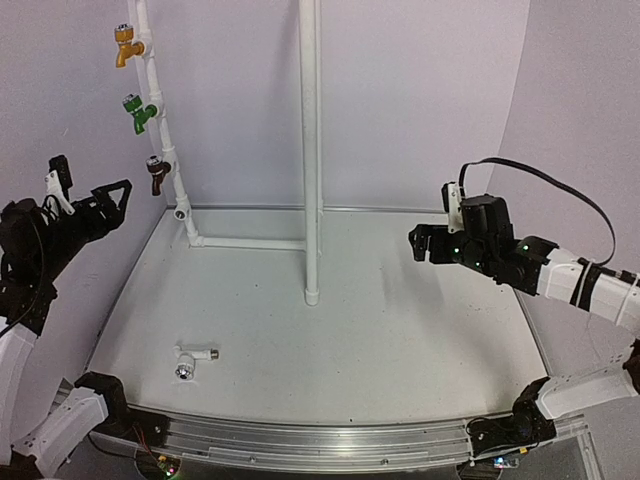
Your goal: Install the water faucets
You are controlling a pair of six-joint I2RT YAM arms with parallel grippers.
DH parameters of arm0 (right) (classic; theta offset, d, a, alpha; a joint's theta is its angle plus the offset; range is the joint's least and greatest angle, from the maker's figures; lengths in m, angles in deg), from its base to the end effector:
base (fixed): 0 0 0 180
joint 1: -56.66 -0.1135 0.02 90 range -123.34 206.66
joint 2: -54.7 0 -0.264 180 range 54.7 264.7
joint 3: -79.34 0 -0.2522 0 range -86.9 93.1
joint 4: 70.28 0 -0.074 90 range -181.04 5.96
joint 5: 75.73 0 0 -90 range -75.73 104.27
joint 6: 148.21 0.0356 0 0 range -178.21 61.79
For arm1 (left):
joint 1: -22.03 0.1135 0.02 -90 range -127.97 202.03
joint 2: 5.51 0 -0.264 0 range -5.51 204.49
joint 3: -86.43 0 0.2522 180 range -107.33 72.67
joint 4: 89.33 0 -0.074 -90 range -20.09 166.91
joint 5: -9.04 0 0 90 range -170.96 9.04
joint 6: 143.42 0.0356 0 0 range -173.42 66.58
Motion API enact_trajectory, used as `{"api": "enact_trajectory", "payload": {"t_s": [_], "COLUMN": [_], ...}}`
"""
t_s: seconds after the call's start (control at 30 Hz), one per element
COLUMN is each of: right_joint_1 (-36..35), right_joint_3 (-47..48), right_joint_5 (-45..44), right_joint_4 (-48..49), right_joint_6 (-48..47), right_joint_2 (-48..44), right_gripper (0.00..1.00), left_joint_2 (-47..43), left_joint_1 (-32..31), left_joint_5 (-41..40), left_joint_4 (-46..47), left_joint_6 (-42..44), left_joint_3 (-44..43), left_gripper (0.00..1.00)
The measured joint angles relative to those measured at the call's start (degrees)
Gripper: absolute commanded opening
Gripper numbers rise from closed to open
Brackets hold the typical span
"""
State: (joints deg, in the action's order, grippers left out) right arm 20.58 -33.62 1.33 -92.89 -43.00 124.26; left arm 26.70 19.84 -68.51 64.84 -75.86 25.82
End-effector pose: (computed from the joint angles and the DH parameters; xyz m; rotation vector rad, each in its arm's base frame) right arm 0.2295 0.1574 0.3036 -0.2215 2.0022 0.3472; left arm 0.1267 -0.0125 0.3790 -0.0977 1.5456 -0.5072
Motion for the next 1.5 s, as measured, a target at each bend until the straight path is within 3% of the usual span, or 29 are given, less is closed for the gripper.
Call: {"api": "enact_trajectory", "payload": {"t_s": [0.33, 0.63, 0.87, 1.07, 1.17, 1.3, 1.5], "right_joint_1": [-7.3, -17.0, -20.4, -22.5, -23.3, -24.3, -24.7], "right_joint_3": [3.5, 5.1, 12.0, 19.0, 21.4, 22.5, 24.0], "right_joint_5": [5.9, 13.9, 7.8, -6.9, -12.9, -18.9, -23.7], "right_joint_4": [4.1, 13.2, 17.3, 20.2, 21.8, 25.5, 31.4], "right_joint_6": [1.4, 1.4, 2.3, 2.6, 2.1, -0.3, -6.1], "right_joint_2": [11.6, 21.0, 29.4, 38.1, 41.4, 44.1, 47.2], "right_gripper": [0.98, 0.97, 0.96, 0.74, 0.69, 0.63, 0.44], "left_joint_2": [10.9, 13.0, 13.7, 13.4, 12.2, 10.8, 10.6], "left_joint_1": [0.0, -2.1, -4.7, -5.6, -5.6, -5.6, -5.6], "left_joint_5": [9.3, 11.4, 11.3, 10.9, 10.9, 10.9, 10.9], "left_joint_4": [-1.5, -1.6, -1.9, -1.9, -1.9, -1.9, -1.9], "left_joint_6": [-4.6, -8.1, -9.1, -9.3, -9.5, -9.6, -9.6], "left_joint_3": [0.2, 2.2, 2.4, 2.4, 2.4, 2.4, 2.4], "left_gripper": [1.00, 1.00, 1.00, 1.00, 1.00, 1.00, 1.00]}}
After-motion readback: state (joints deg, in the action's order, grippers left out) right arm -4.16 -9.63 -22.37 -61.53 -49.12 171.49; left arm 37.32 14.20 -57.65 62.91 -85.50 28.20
